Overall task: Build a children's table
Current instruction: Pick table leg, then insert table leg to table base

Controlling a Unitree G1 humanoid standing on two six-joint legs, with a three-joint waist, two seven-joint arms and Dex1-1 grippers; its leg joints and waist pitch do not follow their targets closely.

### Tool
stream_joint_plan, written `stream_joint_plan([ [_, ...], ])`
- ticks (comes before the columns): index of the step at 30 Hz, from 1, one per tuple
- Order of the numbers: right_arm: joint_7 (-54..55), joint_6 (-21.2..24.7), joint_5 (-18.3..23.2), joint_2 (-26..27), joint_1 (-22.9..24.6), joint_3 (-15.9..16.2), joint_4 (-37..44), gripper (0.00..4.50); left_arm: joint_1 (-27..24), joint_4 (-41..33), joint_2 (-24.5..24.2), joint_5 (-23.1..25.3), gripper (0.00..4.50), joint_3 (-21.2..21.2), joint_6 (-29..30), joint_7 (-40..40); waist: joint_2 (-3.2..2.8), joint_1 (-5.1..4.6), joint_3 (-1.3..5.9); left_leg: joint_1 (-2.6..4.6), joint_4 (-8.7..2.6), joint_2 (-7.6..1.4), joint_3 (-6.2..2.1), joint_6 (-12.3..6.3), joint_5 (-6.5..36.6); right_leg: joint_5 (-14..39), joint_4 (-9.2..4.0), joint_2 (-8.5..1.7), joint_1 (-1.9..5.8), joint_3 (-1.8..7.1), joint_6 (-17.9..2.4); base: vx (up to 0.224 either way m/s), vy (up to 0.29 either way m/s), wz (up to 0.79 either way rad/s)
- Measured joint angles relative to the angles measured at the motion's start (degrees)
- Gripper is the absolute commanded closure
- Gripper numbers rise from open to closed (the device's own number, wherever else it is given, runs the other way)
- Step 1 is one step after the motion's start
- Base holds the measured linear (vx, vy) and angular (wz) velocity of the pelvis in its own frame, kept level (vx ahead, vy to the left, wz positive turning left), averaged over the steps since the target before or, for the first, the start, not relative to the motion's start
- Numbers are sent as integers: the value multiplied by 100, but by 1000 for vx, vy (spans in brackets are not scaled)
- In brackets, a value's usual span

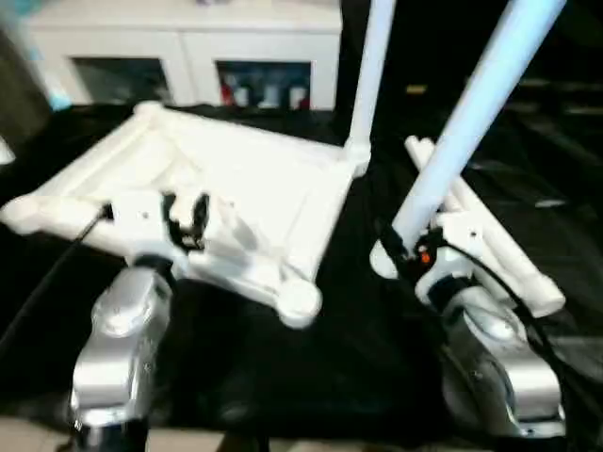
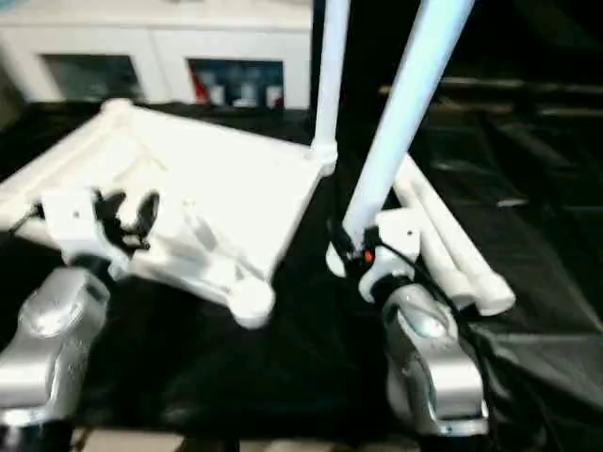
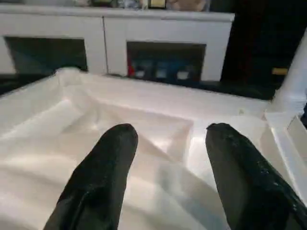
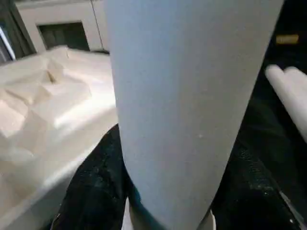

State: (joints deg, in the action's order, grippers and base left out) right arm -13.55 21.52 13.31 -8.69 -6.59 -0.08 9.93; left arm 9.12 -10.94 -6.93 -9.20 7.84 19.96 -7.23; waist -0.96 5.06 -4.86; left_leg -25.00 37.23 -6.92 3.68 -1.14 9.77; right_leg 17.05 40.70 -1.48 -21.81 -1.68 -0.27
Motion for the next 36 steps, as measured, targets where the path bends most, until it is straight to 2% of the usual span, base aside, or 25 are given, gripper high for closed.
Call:
stream_joint_plan([
  [1, -21, -31, -5, -31, -2, -1, -35, 260, 9, -15, 2, 1, 175, -21, 0, -12, 20, 22, 11, 2, 130, 27, -1, -43, 28, -15, -3, 1, -28, 21, 24, 11, -150, -8],
  [2, -41, -81, -16, -51, -3, -4, -76, 260, 25, -20, -48, 13, 175, -39, 2, -26, 43, 24, 9, -6, 378, 89, -20, -166, 107, -30, -8, -4, -42, 73, 34, -16, -67, 0],
  [3, -43, -100, -25, -49, -7, -19, -106, 260, 27, -22, -103, 37, 175, -46, 5, -43, 55, 16, 13, -4, 504, 129, -30, -202, 134, -59, -24, -21, -47, 95, 0, 0, 0, 0],
  [4, -48, -107, -37, -44, -11, -29, -122, 260, 41, -22, -209, 74, 175, -94, 14, -92, 37, 6, 23, 11, 463, 120, -42, -197, 135, -108, -69, -19, -48, 87, -28, 0, 0, 0],
  [5, -60, -113, -43, -31, -22, -36, -141, 260, 95, -21, -312, 117, 175, -147, 17, -149, -20, -3, 39, 74, 185, 84, -52, -94, 188, -162, -124, 3, -51, 64, -33, -24, 55, -1],
  [6, -76, -115, -43, -23, -37, -35, -165, 260, 129, -6, -360, 144, 175, -174, 10, -205, -92, -13, 55, 134, -34, 7, -49, 172, 274, -178, -176, 38, -43, 19, -64, -27, 122, 4],
  [7, -83, -115, -43, 14, -53, -34, -188, 260, 197, 32, -432, 167, 175, -203, -3, -260, -104, -48, 42, 153, -47, -63, -1, 386, 217, -224, -248, 23, -17, -37, -69, -27, 122, 4],
  [8, -112, -115, -42, 65, -88, 46, -215, 260, 224, 90, -493, 178, 175, -205, -45, -327, -113, -117, 42, 156, -36, -77, 31, 336, 218, -261, -300, -1, 3, -58, -125, -28, 140, 5],
  [10, -197, -129, -17, 86, -167, 127, -215, 260, 337, 234, -653, 226, 175, -323, -150, -575, -123, -147, 35, 152, -20, -73, 55, 294, 211, -298, -362, -23, 46, -72, -159, -45, 123, 2],
  [13, -291, -192, 62, -76, -210, 22, -215, 260, 654, 580, -860, 210, 175, -700, -485, -1317, -94, -158, 26, 212, -110, -77, 270, 290, 157, -340, -385, -158, 77, -68, -94, -64, 65, 10],
  [14, -342, -198, 67, -116, -208, -21, -220, 260, 746, 672, -907, 179, 159, -861, -615, -1660, -73, -172, 14, 250, -154, -79, 376, 291, 156, -352, -388, -210, 83, -39, -45, -60, 36, 9],
  [16, -525, -197, 109, -193, -209, -21, -220, 260, 938, 908, -1287, 8, 142, -1205, -723, -2574, -57, -176, 4, 273, -179, -86, 451, 291, 156, -328, -393, -246, 82, -29, 26, -53, 34, 1],
  [19, -908, -197, 196, -493, -209, -15, -219, 260, 1171, 1290, -1856, -124, 129, -1533, -930, -3940, -62, -215, 6, 279, -187, -86, 475, 293, 152, -336, -418, -285, 68, -58, 43, 0, 0, 0],
  [20, -1076, -197, 207, -623, -208, -13, -217, 260, 1334, 1558, -2070, -18, 103, -1679, -1123, -4312, -60, -232, 7, 277, -187, -86, 478, 295, 148, -364, -432, -286, 65, -55, 64, 0, 0, 0],
  [24, -1495, -191, 234, -942, -210, 18, -219, 260, 1931, 2462, -2638, 611, 84, -2046, -1851, -4973, -64, -261, 12, 270, -195, -99, 505, 285, 132, -450, -457, -289, 52, -49, 79, 0, 0, 0],
  [26, -1697, -191, 234, -1112, -218, 59, -219, 260, 2353, 3066, -2894, 919, 84, -2408, -2112, -5414, -63, -257, 17, 257, -224, -104, 517, 265, 111, -447, -461, -287, 30, -51, 83, 0, 0, 0],
  [29, -1797, -191, 233, -1189, -218, 57, -225, 260, 2704, 3611, -2947, 1092, 84, -2603, -2324, -5770, -67, -250, 22, 227, -249, -107, 534, 218, 80, -441, -463, -288, -14, -53, 75, 0, 0, 0],
  [30, -1819, -191, 233, -1187, -221, 63, -226, 260, 2781, 3728, -2914, 1127, 110, -2660, -2366, -5843, -68, -242, 23, 218, -250, -109, 536, 202, 71, -440, -462, -288, -21, -56, 73, 0, 0, 0],
  [36, -1946, -190, 233, -1225, -223, 87, -227, 260, 3164, 4579, -2622, 1248, 139, -2992, -2829, -6498, -69, -205, 23, 201, -249, -122, 549, 187, 62, -439, -456, -288, -37, -64, 68, 0, 0, 0],
])
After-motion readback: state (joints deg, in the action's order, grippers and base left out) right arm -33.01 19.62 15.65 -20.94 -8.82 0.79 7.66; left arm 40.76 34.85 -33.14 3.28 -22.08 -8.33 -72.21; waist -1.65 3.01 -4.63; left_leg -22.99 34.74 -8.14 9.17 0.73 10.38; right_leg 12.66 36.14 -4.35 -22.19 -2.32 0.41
